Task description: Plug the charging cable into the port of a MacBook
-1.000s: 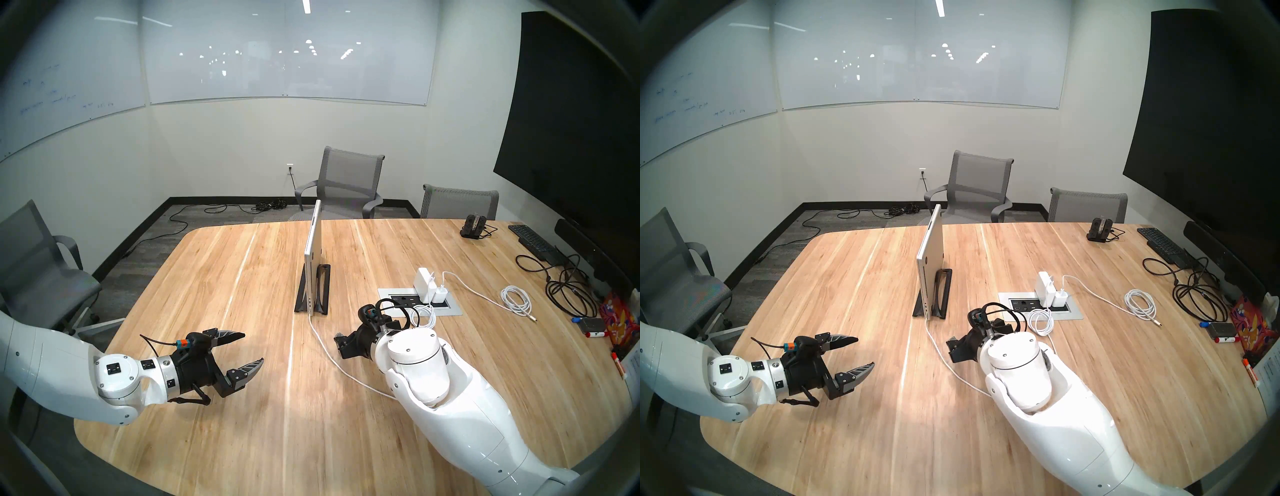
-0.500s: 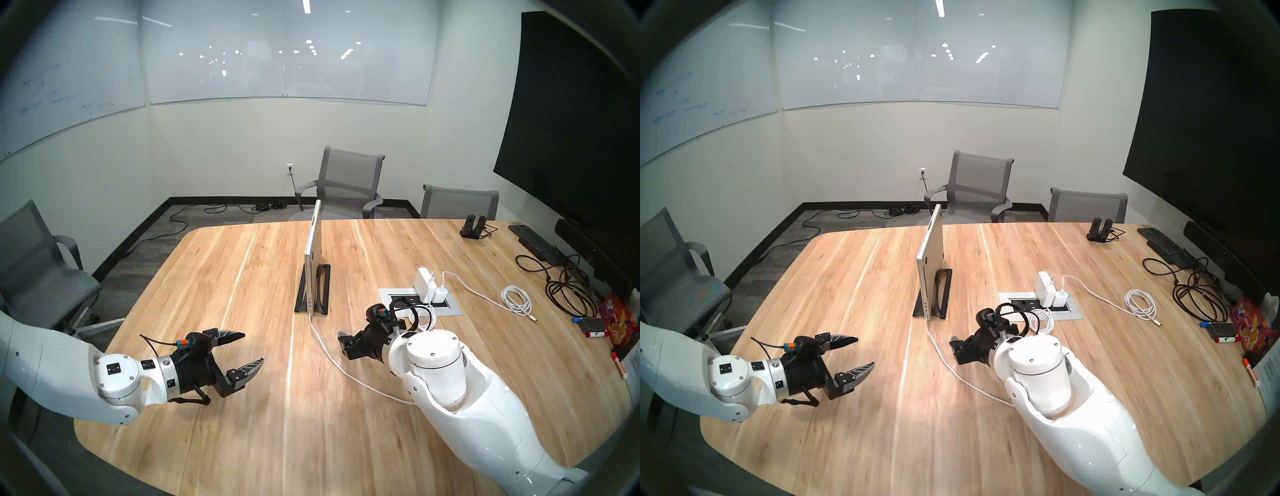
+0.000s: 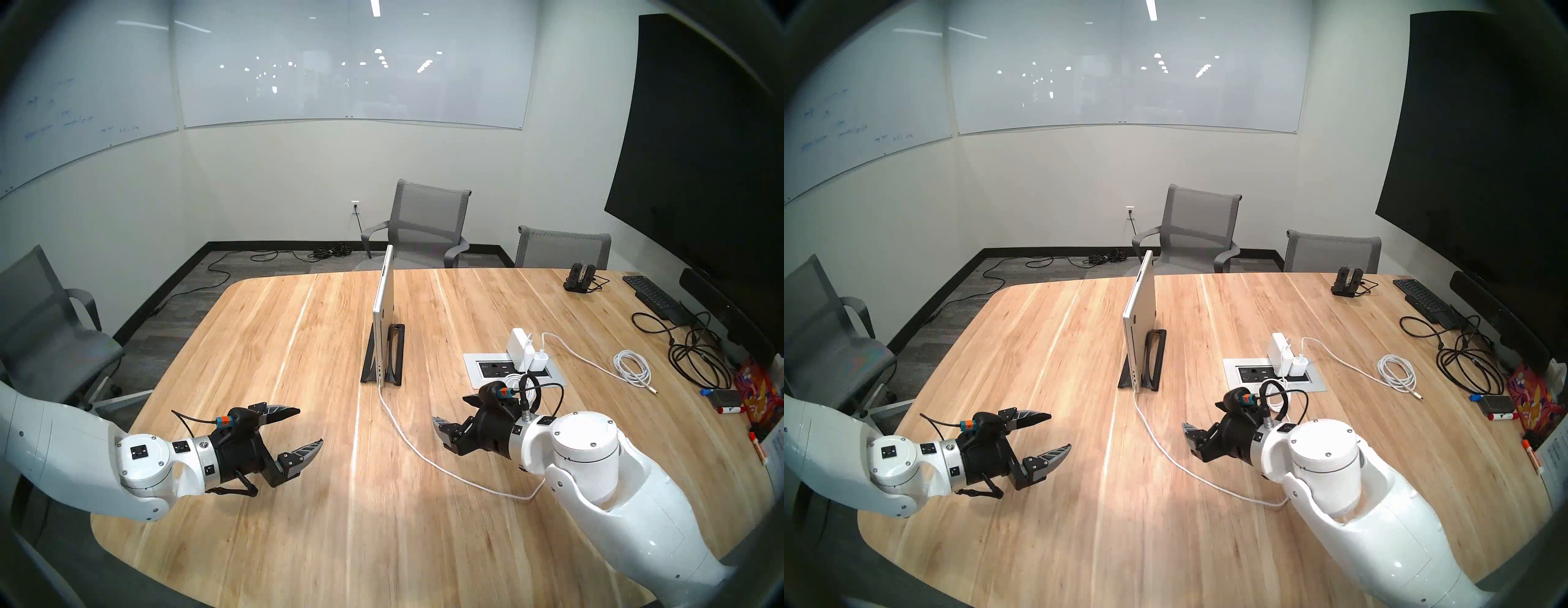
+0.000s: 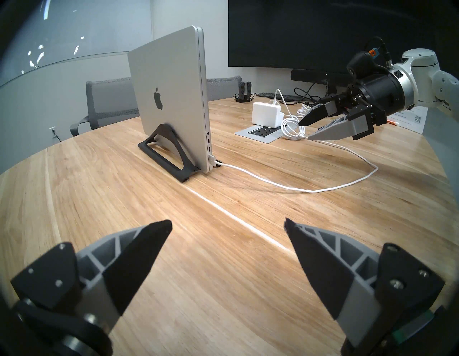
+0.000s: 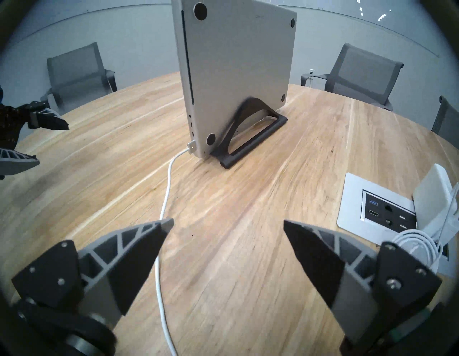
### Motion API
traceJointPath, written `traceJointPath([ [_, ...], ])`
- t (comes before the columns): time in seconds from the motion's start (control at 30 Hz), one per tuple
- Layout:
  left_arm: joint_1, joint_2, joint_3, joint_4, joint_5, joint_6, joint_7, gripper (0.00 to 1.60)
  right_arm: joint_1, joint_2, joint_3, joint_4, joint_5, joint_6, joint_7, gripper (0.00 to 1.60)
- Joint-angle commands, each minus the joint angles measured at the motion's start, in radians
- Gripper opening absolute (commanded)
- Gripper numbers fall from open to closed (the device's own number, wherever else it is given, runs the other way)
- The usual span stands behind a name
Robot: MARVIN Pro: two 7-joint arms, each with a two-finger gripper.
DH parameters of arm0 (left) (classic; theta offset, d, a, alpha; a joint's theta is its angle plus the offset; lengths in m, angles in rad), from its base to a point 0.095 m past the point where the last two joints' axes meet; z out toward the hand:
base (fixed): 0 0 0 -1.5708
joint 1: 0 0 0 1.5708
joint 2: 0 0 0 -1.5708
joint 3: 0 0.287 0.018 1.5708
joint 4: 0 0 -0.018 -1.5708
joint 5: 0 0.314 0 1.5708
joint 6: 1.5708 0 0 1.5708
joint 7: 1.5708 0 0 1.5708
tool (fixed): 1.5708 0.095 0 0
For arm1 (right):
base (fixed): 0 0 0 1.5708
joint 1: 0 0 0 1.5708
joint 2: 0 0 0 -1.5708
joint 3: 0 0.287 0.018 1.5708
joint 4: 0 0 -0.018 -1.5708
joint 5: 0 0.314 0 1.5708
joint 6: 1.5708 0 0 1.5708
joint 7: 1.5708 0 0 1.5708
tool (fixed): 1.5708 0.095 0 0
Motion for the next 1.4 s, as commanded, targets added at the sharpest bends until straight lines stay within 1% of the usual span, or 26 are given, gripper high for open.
traceJointPath([
  [0.0,-0.007,-0.002,-0.009,-0.003,0.002,-0.004,0.003,1.60,-0.025,0.027,0.022,-0.018,0.003,-0.048,0.027,1.60],
  [1.37,-0.007,-0.002,-0.009,-0.003,0.002,-0.004,0.003,1.60,-0.030,0.023,0.028,-0.017,-0.003,-0.054,0.037,1.60],
])
